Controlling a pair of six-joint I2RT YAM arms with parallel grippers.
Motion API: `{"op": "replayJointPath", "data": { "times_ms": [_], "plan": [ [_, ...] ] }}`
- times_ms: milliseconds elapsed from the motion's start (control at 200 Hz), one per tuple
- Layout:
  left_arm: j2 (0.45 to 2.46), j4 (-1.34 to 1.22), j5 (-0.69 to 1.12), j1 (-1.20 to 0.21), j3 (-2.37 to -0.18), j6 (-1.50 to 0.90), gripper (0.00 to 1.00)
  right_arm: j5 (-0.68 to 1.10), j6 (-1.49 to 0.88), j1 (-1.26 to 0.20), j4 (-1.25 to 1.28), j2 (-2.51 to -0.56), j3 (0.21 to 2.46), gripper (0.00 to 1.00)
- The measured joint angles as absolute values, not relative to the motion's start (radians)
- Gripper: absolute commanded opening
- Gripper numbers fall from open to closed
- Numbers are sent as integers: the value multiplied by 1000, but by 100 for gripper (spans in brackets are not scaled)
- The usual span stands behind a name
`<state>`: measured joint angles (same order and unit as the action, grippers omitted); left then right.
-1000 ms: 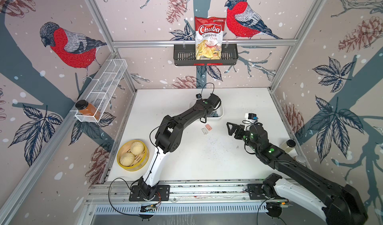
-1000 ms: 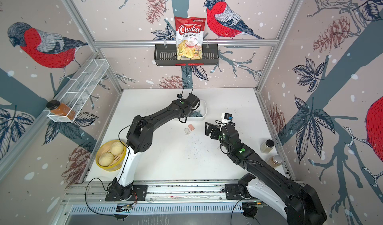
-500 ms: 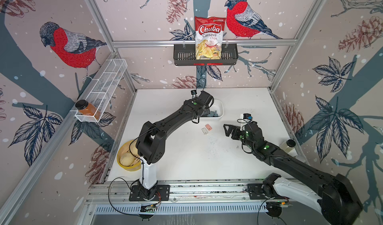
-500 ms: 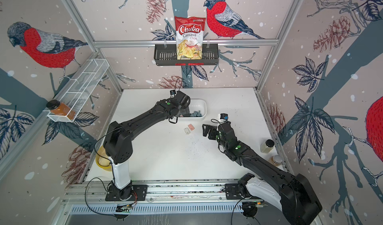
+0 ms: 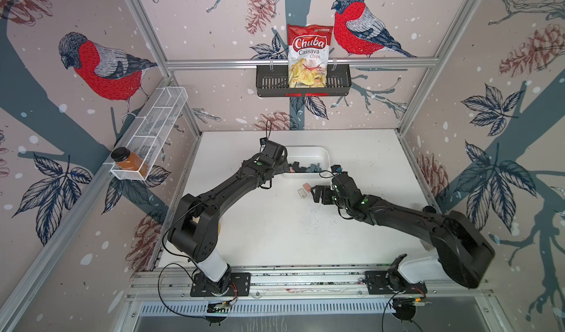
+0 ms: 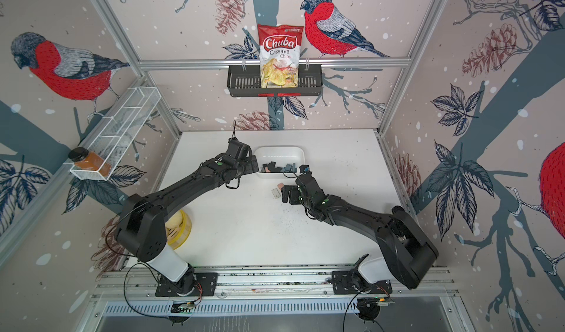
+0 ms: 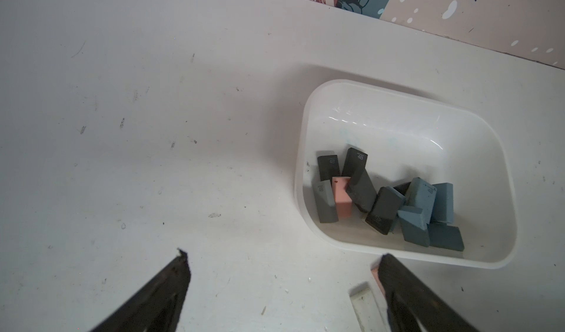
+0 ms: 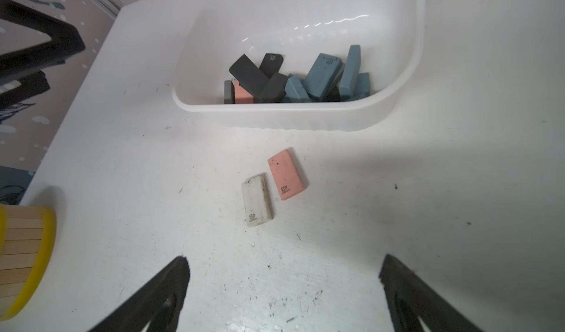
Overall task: Put the eraser in the storage box
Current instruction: Pick up the eraser from the center of the board.
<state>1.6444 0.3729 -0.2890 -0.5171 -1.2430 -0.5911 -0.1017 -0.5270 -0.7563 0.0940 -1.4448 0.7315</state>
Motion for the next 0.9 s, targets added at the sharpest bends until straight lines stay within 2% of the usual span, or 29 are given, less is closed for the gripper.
{"op": "replayJointPath", "data": {
  "times_ms": [500, 781, 901],
  "plan": [
    [1516, 219, -203, -467, -1088, -565, 96, -197, -493, -793, -54, -1732, 957, 100],
    [1459, 199, -215, -460, -1062, -572, 97, -235, -458, -796, -108, -1811, 1048, 96],
    [1452, 199, -223, -455, -1054, -580, 96, -243, -447, -795, -133, -1839, 1064, 91]
  ]
}}
